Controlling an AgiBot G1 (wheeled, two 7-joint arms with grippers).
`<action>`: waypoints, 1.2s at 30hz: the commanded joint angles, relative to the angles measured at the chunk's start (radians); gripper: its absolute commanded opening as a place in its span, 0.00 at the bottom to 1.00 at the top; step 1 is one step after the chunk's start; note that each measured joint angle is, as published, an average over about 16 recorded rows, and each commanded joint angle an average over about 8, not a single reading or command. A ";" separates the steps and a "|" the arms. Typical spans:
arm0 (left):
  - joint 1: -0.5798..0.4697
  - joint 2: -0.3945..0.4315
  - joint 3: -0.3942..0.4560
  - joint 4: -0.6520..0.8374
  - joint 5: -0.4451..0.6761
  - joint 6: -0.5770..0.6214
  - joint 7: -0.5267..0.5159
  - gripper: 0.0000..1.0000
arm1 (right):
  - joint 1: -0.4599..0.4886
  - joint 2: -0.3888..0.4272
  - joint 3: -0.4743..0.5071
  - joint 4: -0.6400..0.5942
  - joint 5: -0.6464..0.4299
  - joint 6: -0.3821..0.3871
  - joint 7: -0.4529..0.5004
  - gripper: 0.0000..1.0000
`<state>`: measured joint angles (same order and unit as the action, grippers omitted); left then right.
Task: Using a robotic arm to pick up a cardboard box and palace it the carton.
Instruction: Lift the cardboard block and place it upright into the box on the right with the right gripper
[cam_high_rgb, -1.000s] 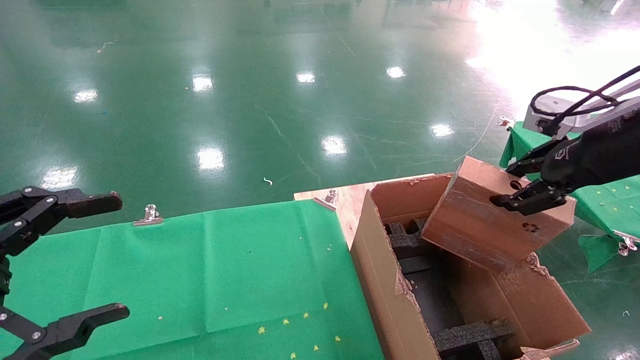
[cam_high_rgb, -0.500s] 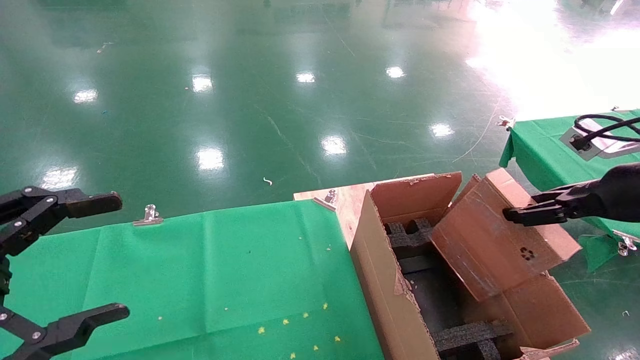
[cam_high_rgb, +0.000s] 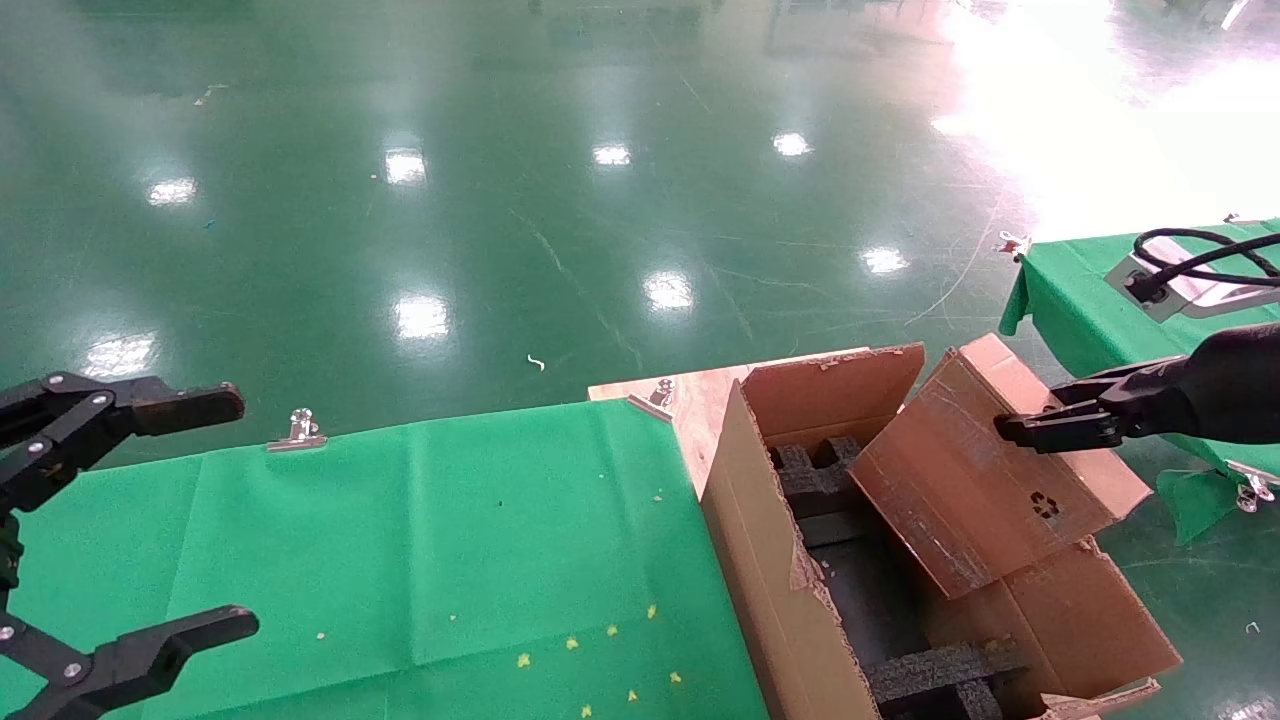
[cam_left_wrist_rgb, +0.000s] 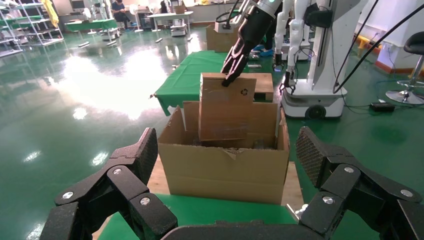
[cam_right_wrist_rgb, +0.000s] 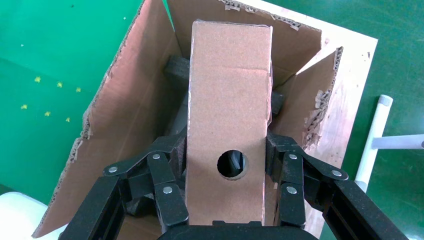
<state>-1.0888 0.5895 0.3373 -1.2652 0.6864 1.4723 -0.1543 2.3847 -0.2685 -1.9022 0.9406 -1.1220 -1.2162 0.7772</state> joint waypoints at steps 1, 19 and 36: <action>0.000 0.000 0.000 0.000 0.000 0.000 0.000 1.00 | 0.001 -0.003 0.003 -0.008 0.006 -0.008 -0.006 0.00; 0.000 0.000 0.000 0.000 0.000 0.000 0.000 1.00 | -0.070 -0.073 -0.077 0.014 -0.152 0.156 0.265 0.00; 0.000 0.000 0.001 0.000 0.000 0.000 0.000 1.00 | -0.105 -0.105 -0.143 0.152 -0.338 0.282 0.545 0.00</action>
<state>-1.0891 0.5893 0.3379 -1.2650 0.6860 1.4723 -0.1540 2.2792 -0.3758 -2.0447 1.0889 -1.4599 -0.9357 1.3272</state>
